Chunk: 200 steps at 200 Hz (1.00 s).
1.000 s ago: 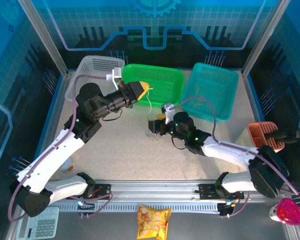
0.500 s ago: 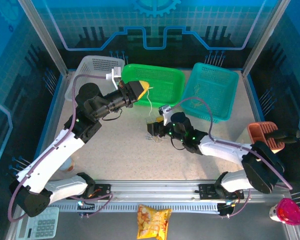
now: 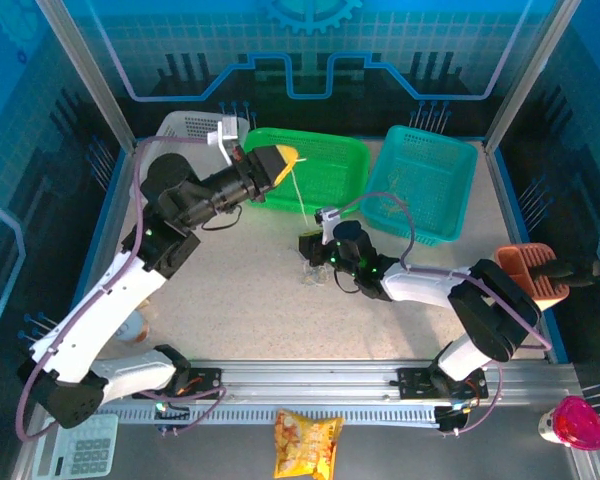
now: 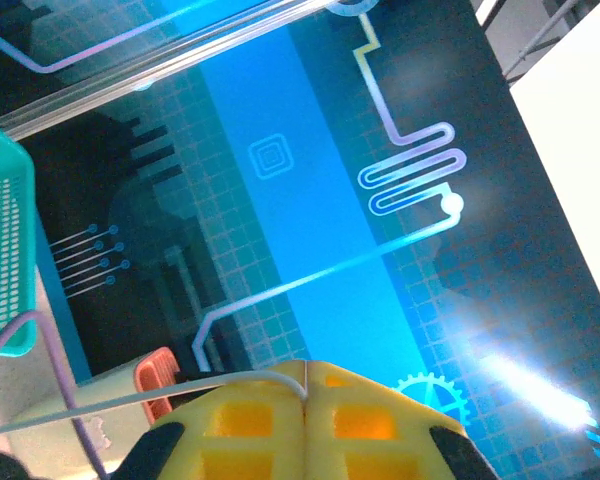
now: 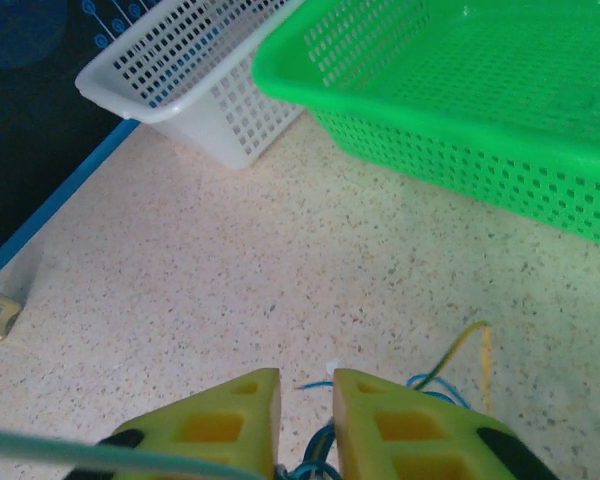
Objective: Untangle the cables
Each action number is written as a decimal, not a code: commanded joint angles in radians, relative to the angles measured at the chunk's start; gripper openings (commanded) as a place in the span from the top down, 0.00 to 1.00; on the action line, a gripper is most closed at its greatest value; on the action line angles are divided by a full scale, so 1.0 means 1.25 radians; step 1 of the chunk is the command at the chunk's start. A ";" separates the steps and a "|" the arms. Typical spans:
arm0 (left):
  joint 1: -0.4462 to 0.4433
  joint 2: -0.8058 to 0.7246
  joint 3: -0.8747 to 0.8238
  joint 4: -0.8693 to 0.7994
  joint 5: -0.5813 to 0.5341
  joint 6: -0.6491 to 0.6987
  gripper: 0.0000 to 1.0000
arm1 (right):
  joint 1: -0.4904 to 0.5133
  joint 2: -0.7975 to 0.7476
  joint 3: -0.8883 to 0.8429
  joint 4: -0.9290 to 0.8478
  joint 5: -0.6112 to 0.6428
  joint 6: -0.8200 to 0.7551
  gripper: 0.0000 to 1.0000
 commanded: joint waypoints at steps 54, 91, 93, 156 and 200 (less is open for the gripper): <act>0.004 0.083 0.250 0.027 0.043 0.034 1.00 | -0.011 0.072 -0.072 0.059 0.021 0.057 0.80; 0.006 0.108 0.332 0.005 0.043 0.060 1.00 | -0.012 0.076 -0.099 0.072 0.026 0.066 0.63; 0.005 0.109 0.333 0.005 0.042 0.060 1.00 | -0.011 0.074 -0.100 0.072 0.025 0.066 0.63; 0.006 0.105 0.305 0.007 0.030 0.064 1.00 | -0.012 0.060 -0.119 0.070 0.018 0.065 0.85; 0.010 0.100 0.274 0.002 0.023 0.069 1.00 | -0.014 0.052 -0.128 0.053 0.020 0.063 1.00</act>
